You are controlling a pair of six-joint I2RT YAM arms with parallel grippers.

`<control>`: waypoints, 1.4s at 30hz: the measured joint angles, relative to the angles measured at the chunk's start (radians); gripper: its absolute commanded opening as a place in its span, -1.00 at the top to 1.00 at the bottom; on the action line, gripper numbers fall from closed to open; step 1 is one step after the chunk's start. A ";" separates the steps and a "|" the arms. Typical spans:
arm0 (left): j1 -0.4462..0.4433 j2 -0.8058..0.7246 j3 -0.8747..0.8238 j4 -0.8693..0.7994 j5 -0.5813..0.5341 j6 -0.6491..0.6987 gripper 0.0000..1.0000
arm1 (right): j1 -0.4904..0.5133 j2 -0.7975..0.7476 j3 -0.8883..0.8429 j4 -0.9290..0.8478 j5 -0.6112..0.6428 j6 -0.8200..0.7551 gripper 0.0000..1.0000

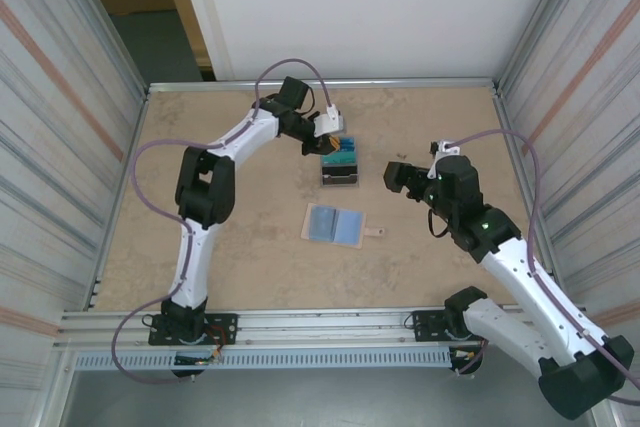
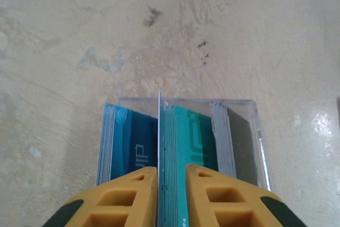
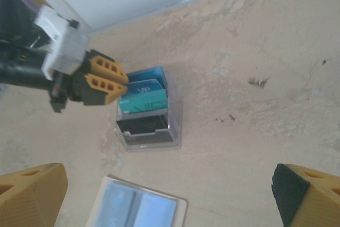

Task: Take the credit cards out of the card holder

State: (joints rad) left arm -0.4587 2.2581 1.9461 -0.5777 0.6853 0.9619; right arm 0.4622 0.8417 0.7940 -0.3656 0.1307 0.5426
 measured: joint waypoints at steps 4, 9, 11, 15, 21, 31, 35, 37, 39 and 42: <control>-0.008 -0.090 -0.063 0.059 -0.024 -0.014 0.40 | 0.000 0.024 0.013 -0.021 -0.004 0.000 -0.97; -0.009 -0.151 -0.100 0.108 -0.068 -0.032 0.27 | 0.006 0.029 0.019 -0.033 -0.006 0.000 -0.99; -0.008 -0.177 -0.127 0.126 -0.086 -0.049 0.12 | 0.017 0.031 0.026 -0.046 -0.002 0.000 -0.91; -0.008 -0.257 -0.236 0.195 -0.132 -0.110 -0.27 | 0.072 0.053 0.050 -0.080 0.032 0.012 -0.78; -0.008 -0.473 -0.503 0.374 -0.286 -0.262 -0.57 | 0.200 0.161 0.117 -0.163 0.122 0.058 -0.64; -0.005 -0.881 -0.968 0.634 -0.634 -0.629 -0.97 | 0.371 0.517 0.285 -0.267 0.164 0.160 -0.23; 0.003 -0.990 -1.094 0.675 -0.771 -0.782 -0.97 | 0.430 0.661 0.353 -0.287 0.153 0.181 -0.13; 0.015 -1.048 -1.159 0.690 -0.833 -0.864 -0.95 | 0.452 0.731 0.391 -0.290 0.138 0.184 -0.13; 0.029 -1.092 -1.207 0.696 -0.870 -0.934 -0.96 | 0.468 0.789 0.421 -0.292 0.119 0.188 -0.13; 0.043 -1.144 -1.257 0.699 -0.900 -1.012 -0.97 | 0.481 0.874 0.467 -0.293 0.087 0.190 -0.14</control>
State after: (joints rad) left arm -0.4156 1.1145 0.6891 0.1215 -0.2150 -0.0498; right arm 0.9428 1.7157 1.2610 -0.6590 0.2176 0.7330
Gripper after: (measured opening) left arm 0.985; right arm 0.566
